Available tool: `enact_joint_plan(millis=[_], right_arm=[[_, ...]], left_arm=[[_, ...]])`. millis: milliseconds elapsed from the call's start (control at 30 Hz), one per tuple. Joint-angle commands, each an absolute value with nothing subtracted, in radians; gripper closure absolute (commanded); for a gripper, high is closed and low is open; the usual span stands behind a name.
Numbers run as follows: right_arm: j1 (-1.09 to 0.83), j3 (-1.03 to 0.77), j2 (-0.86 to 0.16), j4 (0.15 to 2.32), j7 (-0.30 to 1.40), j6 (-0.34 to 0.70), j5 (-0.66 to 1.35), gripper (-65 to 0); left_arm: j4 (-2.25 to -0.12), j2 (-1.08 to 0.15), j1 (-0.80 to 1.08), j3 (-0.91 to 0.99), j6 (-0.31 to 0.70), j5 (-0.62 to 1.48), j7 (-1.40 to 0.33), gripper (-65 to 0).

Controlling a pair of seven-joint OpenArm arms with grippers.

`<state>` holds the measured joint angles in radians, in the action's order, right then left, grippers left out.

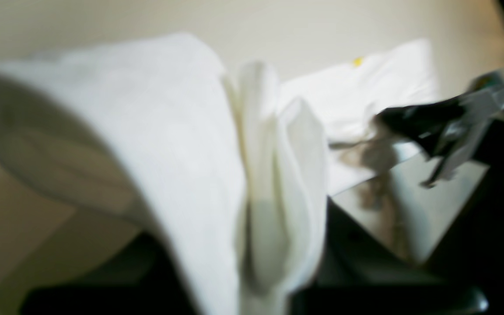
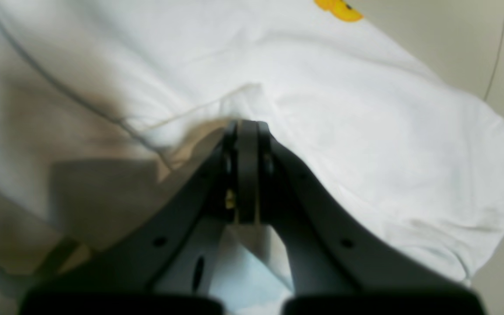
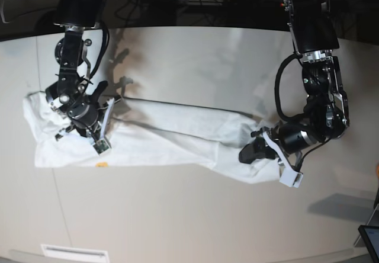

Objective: Fold the T-shirt properly
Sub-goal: 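Carry the folded end over the strip toward the right gripper with the left gripper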

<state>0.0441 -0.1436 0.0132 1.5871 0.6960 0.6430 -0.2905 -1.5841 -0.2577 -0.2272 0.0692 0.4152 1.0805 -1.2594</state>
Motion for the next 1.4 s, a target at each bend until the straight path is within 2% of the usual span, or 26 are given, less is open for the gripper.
enact_joint_plan(millis=[0, 133, 333, 600, 1100, 1367], right_arm=[[0.064, -0.147, 0.002, 1.612, 0.676, 0.636, -0.291, -0.3], [0.064, -0.151, 0.001, 1.612, 0.676, 0.638, -0.291, -0.1], [0.056, -0.153, -0.001, 1.636, 0.674, 0.638, -0.291, -0.1], [0.039, -0.156, -0.001, 1.687, 0.674, 0.638, -0.291, -0.1], [0.042, -0.157, -0.021, 1.689, 0.674, 0.638, -0.291, -0.1], [0.044, -0.157, -0.021, 1.689, 0.674, 0.638, -0.291, -0.1]], left_arm=[[-1.6, -0.249, -0.249, 0.074, 0.4, 1.112, -1.239, 0.0], [-1.6, -0.168, -0.249, 0.074, 0.349, 1.135, -1.236, 0.0], [-1.59, -0.056, -0.275, 0.073, 0.346, 1.13, -1.233, 0.0], [-1.434, 0.051, -0.348, 0.059, 0.346, 1.129, -1.233, 0.0], [-1.25, 0.154, -0.426, -0.05, 0.346, 1.015, -1.231, 0.0], [-1.125, 0.157, -0.484, -0.051, 0.348, 1.015, -1.231, 0.0]])
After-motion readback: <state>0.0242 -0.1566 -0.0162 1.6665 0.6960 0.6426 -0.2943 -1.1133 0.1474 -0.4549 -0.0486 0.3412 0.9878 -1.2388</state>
